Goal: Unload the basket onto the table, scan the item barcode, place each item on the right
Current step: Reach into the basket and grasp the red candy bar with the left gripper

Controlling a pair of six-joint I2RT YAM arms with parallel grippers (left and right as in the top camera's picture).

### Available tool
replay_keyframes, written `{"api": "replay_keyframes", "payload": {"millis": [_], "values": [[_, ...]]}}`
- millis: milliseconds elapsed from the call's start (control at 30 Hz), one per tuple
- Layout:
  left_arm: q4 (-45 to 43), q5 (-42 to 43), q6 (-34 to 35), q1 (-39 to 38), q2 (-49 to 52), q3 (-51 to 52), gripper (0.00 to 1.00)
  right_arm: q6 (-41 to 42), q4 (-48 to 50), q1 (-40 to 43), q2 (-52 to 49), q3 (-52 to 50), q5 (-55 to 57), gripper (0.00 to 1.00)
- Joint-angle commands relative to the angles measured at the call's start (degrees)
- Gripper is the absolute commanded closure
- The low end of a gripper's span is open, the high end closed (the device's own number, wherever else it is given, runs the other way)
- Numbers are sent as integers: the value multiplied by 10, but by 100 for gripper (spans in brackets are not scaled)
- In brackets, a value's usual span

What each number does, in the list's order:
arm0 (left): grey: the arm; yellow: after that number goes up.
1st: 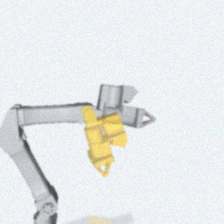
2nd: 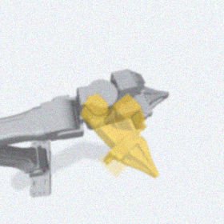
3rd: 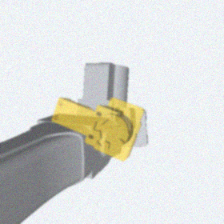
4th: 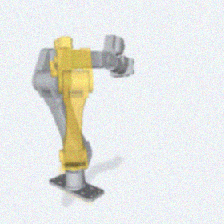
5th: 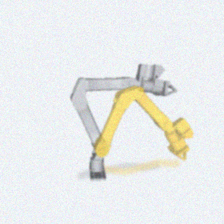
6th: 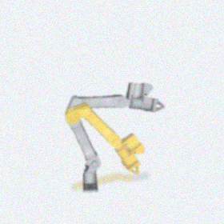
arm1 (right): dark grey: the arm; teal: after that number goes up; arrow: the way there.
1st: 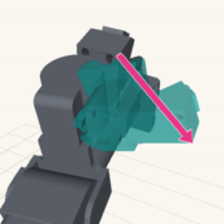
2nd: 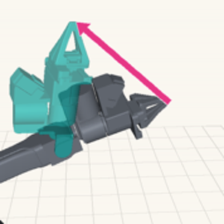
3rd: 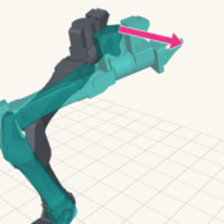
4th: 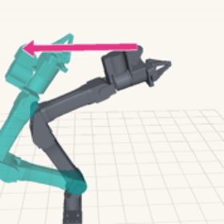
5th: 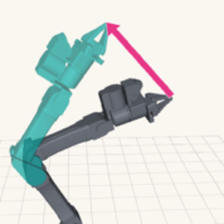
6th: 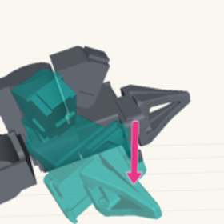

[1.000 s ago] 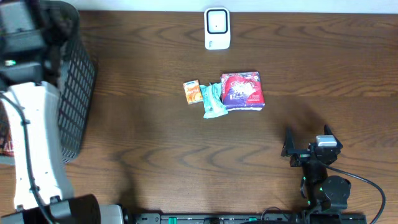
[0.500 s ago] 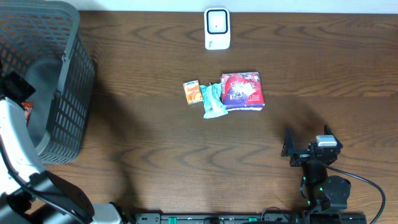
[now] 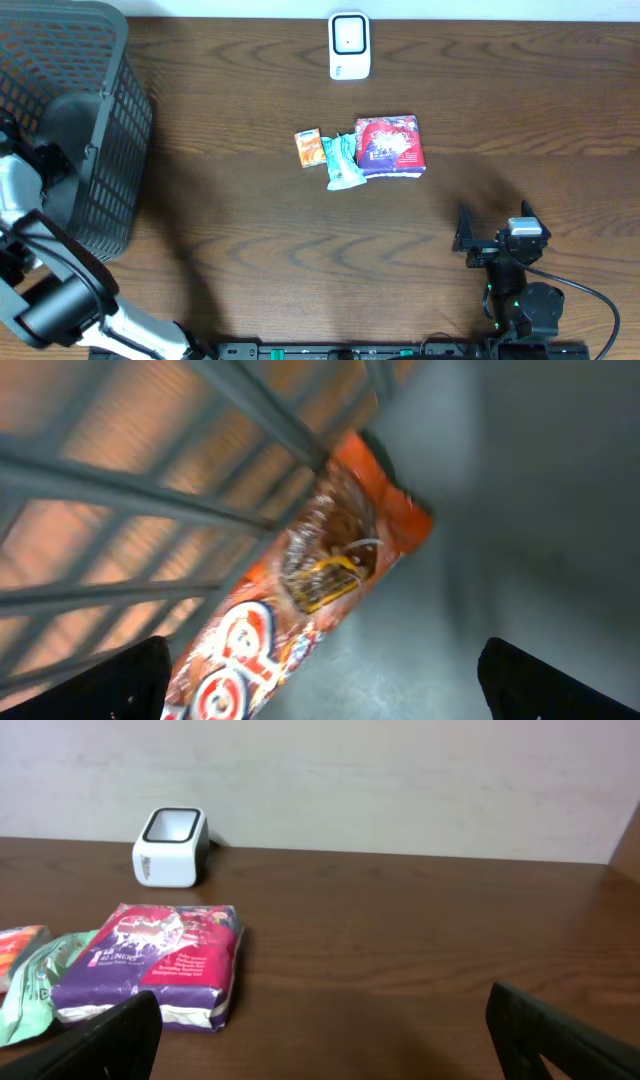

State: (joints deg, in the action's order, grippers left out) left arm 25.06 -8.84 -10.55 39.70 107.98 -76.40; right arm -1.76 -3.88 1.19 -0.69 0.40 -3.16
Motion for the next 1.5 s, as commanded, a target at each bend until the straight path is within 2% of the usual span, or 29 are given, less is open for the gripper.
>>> {"api": "replay_keyframes", "payload": {"millis": [0,300,400,567,700,800,900,967,1033,1067,1133,1200,1300,1467], "values": [[-8,9,-70,2,33,1,2,-5,-2,-8,4,-1,0,1],[-51,15,-80,21,64,1,2,-5,-2,-8,4,-1,1,1],[-46,63,-103,34,72,1,2,-5,-2,-8,4,-1,0,1],[-40,114,-104,52,84,2,1,-5,-2,-8,4,-1,0,1],[-30,116,-104,54,85,2,23,-5,-2,-8,4,-1,1,1],[-11,149,-104,54,85,2,23,-5,-2,-8,4,-1,0,1],[12,187,-104,54,86,2,28,-5,-2,-8,4,-1,0,1],[28,205,-104,54,86,2,40,-5,-2,-8,4,-1,0,1],[48,220,-102,53,86,2,61,-5,-2,-8,4,-1,1,1],[58,229,-102,52,86,2,66,-5,-2,-8,4,-1,0,1],[80,234,-102,49,85,2,71,-5,-2,-8,4,-1,1,1],[93,234,-102,45,81,2,90,-5,-2,-8,4,-1,0,1],[101,234,-91,38,60,0,93,-5,-2,-8,4,-1,0,1],[87,235,-10,20,-16,-27,93,-5,-2,-8,4,-1,1,1]]}}
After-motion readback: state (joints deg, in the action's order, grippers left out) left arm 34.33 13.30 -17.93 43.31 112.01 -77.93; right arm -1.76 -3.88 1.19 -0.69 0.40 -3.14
